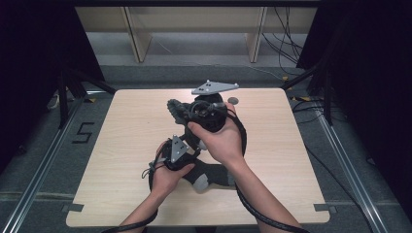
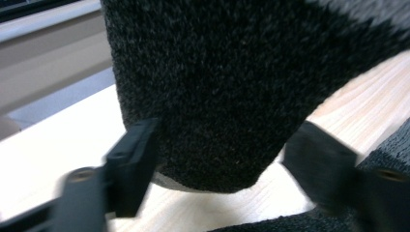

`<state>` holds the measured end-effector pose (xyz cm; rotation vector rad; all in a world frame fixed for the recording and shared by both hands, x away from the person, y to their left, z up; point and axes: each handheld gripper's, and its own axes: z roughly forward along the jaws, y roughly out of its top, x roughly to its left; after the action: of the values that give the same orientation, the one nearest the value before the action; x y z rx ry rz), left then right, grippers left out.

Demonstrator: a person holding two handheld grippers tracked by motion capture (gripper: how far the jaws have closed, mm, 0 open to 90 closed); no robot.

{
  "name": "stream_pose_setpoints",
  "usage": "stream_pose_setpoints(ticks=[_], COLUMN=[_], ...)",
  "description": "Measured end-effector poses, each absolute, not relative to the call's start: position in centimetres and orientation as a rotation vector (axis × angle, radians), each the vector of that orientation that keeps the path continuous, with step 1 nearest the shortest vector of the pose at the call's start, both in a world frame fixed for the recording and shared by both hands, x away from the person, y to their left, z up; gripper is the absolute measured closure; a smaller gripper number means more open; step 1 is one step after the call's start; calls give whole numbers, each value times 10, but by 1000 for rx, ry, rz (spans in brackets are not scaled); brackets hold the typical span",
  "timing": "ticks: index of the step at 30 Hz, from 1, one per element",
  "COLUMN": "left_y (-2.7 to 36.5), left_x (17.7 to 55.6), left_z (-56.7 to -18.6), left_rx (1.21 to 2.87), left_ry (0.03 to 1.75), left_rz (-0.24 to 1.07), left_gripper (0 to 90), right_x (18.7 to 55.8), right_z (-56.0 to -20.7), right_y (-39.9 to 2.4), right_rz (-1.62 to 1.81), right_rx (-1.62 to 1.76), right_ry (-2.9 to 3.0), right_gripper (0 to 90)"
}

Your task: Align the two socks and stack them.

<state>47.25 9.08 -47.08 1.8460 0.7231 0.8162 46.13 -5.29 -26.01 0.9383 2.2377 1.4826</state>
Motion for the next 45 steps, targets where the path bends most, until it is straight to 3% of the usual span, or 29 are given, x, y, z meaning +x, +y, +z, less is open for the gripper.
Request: stream_pose_setpoints(ticks=[1, 2, 8, 17, 30, 45], left_y=[92, 93, 98, 105, 124, 157], left_x=[472, 472, 471, 470, 465, 452], left_z=[-471, -471, -471, -468, -466, -446], left_rx=[1853, 1856, 1866, 1864, 1867, 1841], left_ry=[713, 701, 665, 676, 712, 715], left_rz=[815, 816, 837, 845, 854, 969], left_gripper=[380, 464, 641, 792, 816, 823], right_x=[461, 461, 461, 462, 466, 465], right_z=[-259, -259, -259, -257, -263, -269], right_y=[-53, -54, -59, -61, -74, -95], right_rz=[1480, 1496, 1503, 1472, 1445, 1441], right_rx=[936, 945, 967, 945, 991, 1027], right_ry=[2237, 2236, 2224, 2224, 2221, 2208], right_gripper=[753, 754, 753, 753, 752, 748])
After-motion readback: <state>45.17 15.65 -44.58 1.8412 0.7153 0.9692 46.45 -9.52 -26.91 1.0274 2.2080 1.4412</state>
